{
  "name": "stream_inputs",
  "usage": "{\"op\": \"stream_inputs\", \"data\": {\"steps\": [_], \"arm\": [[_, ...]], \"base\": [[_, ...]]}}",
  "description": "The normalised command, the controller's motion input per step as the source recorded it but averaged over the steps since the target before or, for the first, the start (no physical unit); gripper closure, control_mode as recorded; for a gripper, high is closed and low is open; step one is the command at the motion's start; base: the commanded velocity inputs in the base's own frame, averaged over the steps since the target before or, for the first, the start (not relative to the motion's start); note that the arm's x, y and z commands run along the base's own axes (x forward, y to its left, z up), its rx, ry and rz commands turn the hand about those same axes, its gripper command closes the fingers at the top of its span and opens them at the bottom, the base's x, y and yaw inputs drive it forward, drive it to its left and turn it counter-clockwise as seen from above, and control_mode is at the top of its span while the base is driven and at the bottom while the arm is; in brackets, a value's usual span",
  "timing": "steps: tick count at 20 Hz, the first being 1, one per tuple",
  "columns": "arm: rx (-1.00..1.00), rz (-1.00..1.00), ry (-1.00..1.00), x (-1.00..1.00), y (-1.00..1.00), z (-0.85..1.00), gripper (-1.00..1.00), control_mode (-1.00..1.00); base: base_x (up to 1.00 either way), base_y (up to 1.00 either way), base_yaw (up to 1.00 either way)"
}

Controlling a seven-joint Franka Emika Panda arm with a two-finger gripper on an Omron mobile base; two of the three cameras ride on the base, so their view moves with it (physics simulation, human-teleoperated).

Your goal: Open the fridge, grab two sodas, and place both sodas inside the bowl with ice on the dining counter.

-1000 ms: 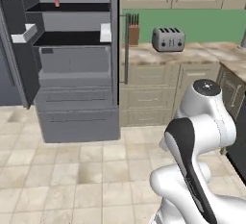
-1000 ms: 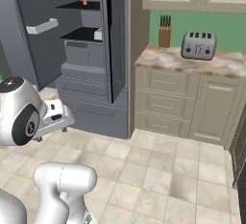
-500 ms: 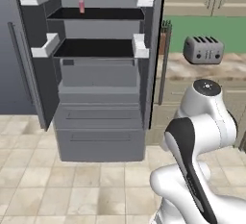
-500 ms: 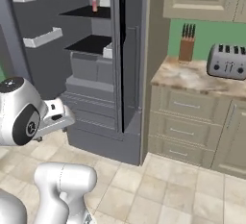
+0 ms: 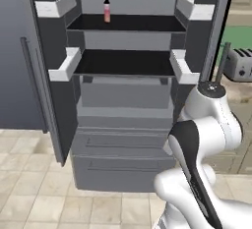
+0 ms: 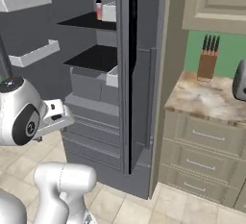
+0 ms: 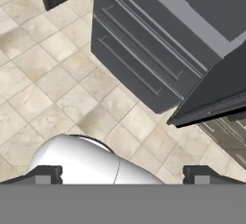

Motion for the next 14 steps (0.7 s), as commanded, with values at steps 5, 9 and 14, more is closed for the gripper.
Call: {"op": "stream_inputs", "data": {"steps": [5, 9, 14], "arm": [[0.00, 0.00, 0.00, 0.00, 0.00, 0.00, -1.00, 1.00], [0.00, 0.00, 0.00, 0.00, 0.00, 0.00, -1.00, 1.00], [0.00, 0.00, 0.00, 0.00, 0.00, 0.00, -1.00, 1.00]], "base": [[0.64, 0.54, -0.03], [0.42, 0.52, -0.13], [0.38, 0.02, -0.17]]}}
